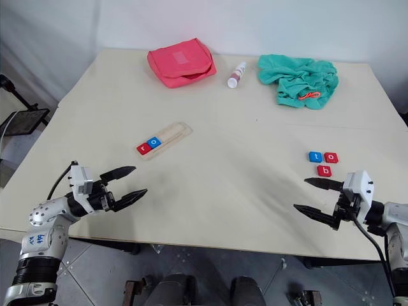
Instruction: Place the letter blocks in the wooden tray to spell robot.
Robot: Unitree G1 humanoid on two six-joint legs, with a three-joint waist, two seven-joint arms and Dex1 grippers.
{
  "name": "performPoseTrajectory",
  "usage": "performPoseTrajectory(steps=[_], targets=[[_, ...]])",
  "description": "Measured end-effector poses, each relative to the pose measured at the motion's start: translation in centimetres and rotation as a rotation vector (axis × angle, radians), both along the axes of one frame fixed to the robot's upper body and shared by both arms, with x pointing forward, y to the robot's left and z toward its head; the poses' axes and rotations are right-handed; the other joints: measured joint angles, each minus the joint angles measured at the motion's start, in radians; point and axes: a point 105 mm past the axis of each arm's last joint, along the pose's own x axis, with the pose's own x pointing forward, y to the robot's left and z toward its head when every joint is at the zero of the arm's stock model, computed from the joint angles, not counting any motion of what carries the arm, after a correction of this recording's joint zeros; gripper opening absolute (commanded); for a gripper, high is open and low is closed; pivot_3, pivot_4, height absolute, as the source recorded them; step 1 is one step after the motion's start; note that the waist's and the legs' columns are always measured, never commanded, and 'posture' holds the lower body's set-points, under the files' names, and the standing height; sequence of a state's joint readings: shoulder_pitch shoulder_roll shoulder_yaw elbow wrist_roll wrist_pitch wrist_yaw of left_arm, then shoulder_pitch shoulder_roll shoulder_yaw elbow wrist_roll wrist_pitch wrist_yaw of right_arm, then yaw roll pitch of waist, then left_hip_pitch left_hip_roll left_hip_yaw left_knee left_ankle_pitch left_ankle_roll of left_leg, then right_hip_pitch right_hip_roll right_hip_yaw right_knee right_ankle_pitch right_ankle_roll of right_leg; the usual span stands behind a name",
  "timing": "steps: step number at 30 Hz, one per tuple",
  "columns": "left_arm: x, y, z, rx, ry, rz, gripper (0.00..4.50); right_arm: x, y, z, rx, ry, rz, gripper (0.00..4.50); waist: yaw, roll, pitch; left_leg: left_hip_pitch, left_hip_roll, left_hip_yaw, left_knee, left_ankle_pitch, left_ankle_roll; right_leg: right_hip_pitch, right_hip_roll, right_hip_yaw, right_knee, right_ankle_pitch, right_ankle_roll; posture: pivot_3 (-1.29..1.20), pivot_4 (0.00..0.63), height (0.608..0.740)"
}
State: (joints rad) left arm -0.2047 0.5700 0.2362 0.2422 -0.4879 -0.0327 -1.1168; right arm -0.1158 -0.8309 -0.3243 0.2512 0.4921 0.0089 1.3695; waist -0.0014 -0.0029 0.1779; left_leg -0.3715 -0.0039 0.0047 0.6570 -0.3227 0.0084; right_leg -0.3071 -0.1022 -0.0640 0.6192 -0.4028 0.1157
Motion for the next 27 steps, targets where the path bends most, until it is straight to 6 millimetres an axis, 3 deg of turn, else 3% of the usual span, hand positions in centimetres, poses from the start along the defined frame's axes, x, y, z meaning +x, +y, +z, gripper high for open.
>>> performPoseTrajectory(steps=[7, 12, 16, 21, 27], targets=[[0.4, 0.2, 0.3, 0.001, -0.004, 0.050, 4.50, 0.7, 0.1, 0.7, 0.007, -0.019, -0.004, 4.47, 0.001, 0.000, 0.000, 0.000, 0.000, 0.000, 0.000, 0.000, 0.000, 0.000, 0.000, 0.000, 0.000, 0.000, 0.000, 0.00, 0.150, 0.740], [-0.6, 1.1, 0.1, 0.027, 0.017, 0.081, 4.50, 1.2, 0.4, 1.4, 0.009, -0.031, 0.002, 4.47, -0.002, 0.000, 0.000, 0.000, 0.000, 0.000, 0.000, 0.000, 0.000, 0.000, 0.000, 0.000, 0.000, 0.000, 0.000, 0.00, 0.150, 0.740], [-1.7, 2.4, -0.3, 0.070, 0.075, 0.135, 4.50, 1.4, 0.5, 1.2, 0.005, -0.025, 0.005, 4.47, -0.001, 0.000, 0.000, 0.000, 0.000, 0.000, 0.000, 0.000, 0.000, 0.000, -0.001, 0.000, 0.000, 0.000, 0.000, 0.00, 0.150, 0.740], [-3.3, 5.3, -2.6, 0.238, 0.266, 0.249, 4.50, 1.9, 0.5, 1.4, 0.002, -0.025, 0.002, 4.47, -0.003, 0.001, 0.001, 0.001, 0.000, 0.000, 0.000, 0.000, 0.000, 0.000, -0.001, 0.001, 0.000, 0.000, 0.000, 0.00, 0.150, 0.740], [-2.1, 5.6, -0.4, 0.181, 0.197, 0.260, 4.50, 2.5, 1.1, 2.0, 0.002, -0.048, 0.017, 4.47, 0.004, 0.001, 0.001, 0.000, 0.000, -0.001, 0.001, -0.001, 0.001, 0.001, -0.002, 0.000, 0.000, 0.000, 0.000, 0.00, 0.150, 0.740]])
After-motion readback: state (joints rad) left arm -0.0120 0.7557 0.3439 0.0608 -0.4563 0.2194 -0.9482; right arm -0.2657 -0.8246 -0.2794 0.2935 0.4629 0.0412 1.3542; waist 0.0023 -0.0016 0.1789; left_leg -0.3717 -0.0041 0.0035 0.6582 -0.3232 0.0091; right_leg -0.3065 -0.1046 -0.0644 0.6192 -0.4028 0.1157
